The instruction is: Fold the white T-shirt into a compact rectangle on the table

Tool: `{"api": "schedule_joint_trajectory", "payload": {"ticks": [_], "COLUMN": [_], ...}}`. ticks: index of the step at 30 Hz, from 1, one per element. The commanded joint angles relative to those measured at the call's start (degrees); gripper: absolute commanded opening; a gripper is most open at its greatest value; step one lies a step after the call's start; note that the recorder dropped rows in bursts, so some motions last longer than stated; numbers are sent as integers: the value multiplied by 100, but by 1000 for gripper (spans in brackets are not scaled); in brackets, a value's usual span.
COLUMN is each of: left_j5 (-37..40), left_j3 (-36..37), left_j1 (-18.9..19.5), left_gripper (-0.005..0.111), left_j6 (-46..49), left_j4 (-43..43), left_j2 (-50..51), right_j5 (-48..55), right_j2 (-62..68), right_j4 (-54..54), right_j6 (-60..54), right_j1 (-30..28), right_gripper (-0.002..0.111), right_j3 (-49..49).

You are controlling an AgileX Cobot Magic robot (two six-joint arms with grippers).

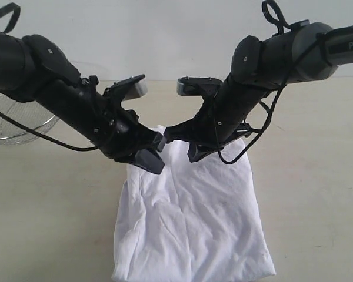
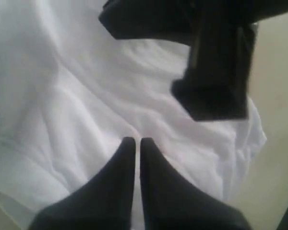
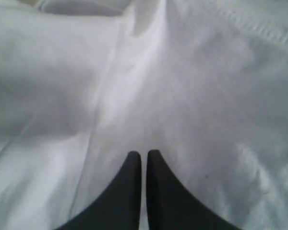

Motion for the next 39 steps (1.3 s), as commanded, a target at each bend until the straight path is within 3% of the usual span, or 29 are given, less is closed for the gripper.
{"api": "schedule_joint_trajectory", "payload": {"ticks": [1,14,22,27,31,39], "left_j5": [-156,-201,-348,547,1128,784], "left_j3": [-155,-213,-237,-240,-228,374], "left_j1": [-23,461,542,530,340,-526], "left_gripper": [4,4,4,4,4,4], "left_j6": [24,-725,-725,-459,-124,-205], "left_j4": [81,1347,1435,823,330,630], "left_j2": [506,540,528,185,-282,-282], "right_j5": [94,361,535,600,664,36], "right_j2": [-38,-38,-96,-494,-896,-1342], "right_j4": [-11,-33,-41,-207,-164,1108], "right_j6": [-116,-171,-116,-71,-123,-937], "right_j1": [-31,-31,-46,-55,-45,18], "right_gripper": [0,0,0,0,0,0], "right_j3": [-25,-25,-25,157,809,2292]}}
